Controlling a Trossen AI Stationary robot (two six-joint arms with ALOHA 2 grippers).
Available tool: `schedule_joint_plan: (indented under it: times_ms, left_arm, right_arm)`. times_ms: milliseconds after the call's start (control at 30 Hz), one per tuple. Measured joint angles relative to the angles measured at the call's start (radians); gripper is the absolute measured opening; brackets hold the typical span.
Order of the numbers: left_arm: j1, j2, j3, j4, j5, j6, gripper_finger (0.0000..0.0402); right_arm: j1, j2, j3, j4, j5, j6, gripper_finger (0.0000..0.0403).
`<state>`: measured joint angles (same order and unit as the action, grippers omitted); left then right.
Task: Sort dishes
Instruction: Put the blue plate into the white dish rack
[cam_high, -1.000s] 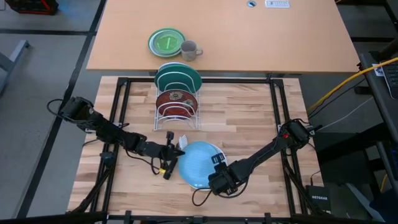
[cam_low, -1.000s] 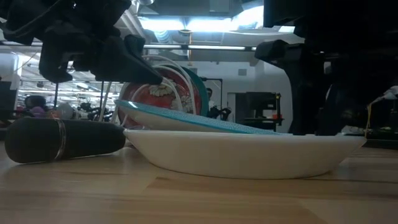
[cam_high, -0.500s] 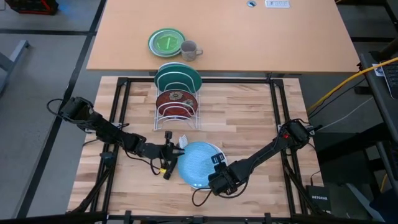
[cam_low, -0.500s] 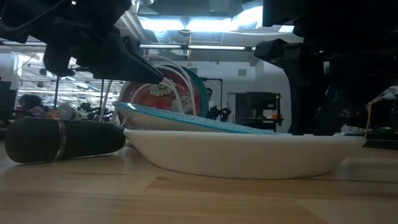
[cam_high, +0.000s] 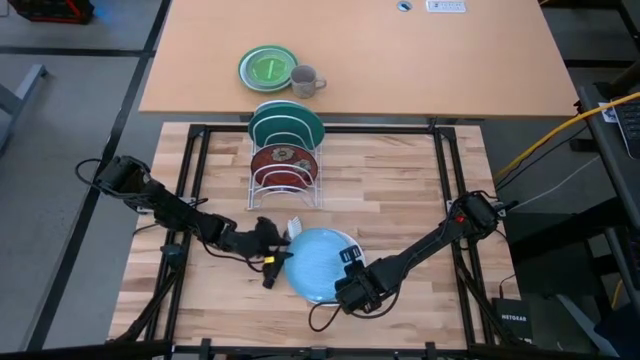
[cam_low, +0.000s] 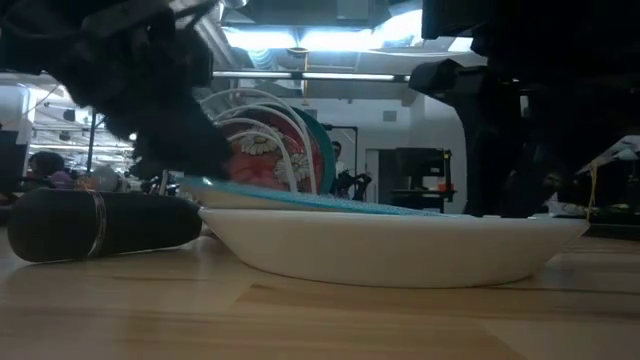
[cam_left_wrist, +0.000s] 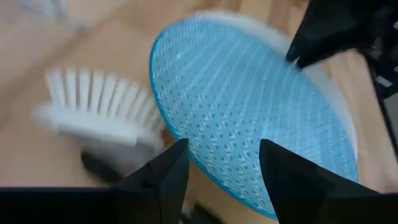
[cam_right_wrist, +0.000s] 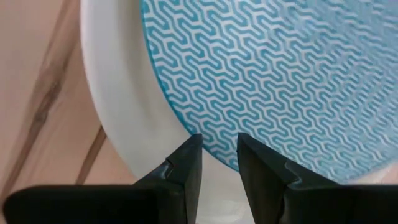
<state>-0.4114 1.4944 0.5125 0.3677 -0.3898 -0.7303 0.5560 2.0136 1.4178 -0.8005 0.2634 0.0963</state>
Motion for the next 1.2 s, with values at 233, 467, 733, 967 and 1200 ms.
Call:
schedule_joint_plan:
  times_ms: [233, 467, 733, 967, 1200]
  left_arm:
    - [0.002, 0.0, 0.0, -0.045, 0.029, -0.135, 0.0181]
    - [0.002, 0.0, 0.0, -0.045, 0.051, -0.188, 0.0181]
    - [0.002, 0.0, 0.0, -0.044, 0.099, -0.196, 0.0182]
    - [0.002, 0.0, 0.0, -0.043, 0.098, -0.159, 0.0182]
    - [0.002, 0.0, 0.0, -0.042, 0.097, -0.159, 0.0182]
  right_arm:
    - [0.0, 0.0, 0.0, 0.032, 0.035, -0.008, 0.0108]
    - [-0.009, 0.0, 0.0, 0.054, 0.038, -0.052, 0.0108]
    - [-0.051, 0.002, -0.001, 0.108, 0.061, -0.102, 0.0108]
    - [-0.095, 0.002, -0.001, 0.161, 0.059, -0.158, 0.0108]
    - [-0.106, -0.001, 0.021, 0.114, 0.02, -0.211, 0.0108]
